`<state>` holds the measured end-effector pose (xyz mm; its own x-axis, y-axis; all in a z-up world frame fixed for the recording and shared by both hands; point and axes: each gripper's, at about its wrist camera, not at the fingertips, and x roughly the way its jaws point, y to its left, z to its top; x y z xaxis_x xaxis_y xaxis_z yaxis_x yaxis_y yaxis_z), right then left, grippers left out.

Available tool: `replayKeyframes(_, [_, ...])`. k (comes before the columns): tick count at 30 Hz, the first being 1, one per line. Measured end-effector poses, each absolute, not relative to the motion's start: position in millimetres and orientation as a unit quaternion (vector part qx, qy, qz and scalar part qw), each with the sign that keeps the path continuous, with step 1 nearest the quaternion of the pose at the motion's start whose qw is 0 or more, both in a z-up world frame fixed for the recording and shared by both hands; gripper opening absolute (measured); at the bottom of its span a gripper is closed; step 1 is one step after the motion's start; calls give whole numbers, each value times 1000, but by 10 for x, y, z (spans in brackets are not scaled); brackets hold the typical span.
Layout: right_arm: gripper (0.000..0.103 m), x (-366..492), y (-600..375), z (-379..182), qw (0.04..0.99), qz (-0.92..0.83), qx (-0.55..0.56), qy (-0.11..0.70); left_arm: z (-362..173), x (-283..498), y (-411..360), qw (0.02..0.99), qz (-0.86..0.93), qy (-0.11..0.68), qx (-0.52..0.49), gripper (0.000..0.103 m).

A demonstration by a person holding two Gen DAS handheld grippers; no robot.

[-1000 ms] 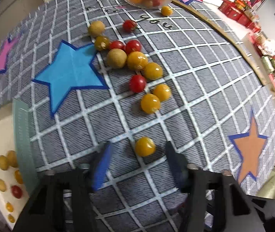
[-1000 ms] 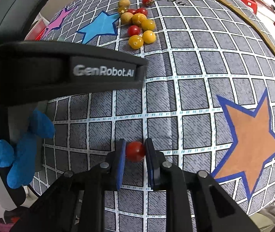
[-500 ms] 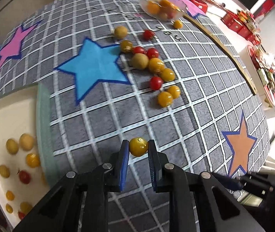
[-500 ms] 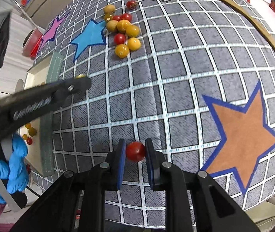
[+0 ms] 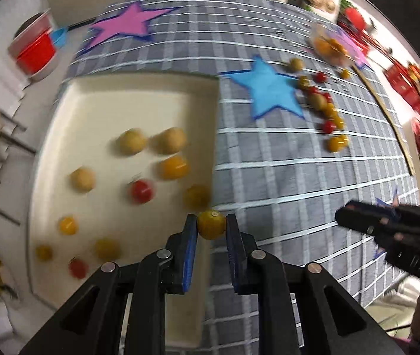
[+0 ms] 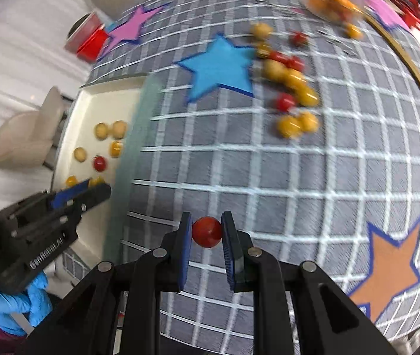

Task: Organize fruits
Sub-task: 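Carry the yellow tomato in the left gripper while the right carries the red tomato into the tray, then open both grippers and lift both tools away from the tray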

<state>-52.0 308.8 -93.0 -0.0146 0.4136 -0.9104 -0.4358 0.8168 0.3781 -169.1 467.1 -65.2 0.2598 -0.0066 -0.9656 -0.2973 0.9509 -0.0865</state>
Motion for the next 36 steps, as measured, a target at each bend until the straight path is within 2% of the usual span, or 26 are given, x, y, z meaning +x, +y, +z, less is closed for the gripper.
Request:
replayKeyframes(8, [21, -616, 3864, -855, 672, 368, -56, 641, -797, -2219, 5158, 765, 159, 604, -157, 21])
replayKeyframes(17, [21, -793, 4593, -1029, 636, 408, -126, 643, -1060, -2493, 5322, 745, 191, 612, -185, 21])
replayKeyframes(34, [23, -865, 5016, -1390, 617, 389, -182, 659, -1112, -2510, 5312, 748, 192, 611, -173, 21])
replayKeyframes(36, [24, -864, 5041, -1393, 615, 388, -181, 662, -1111, -2505, 5297, 747, 189, 614, -172, 42])
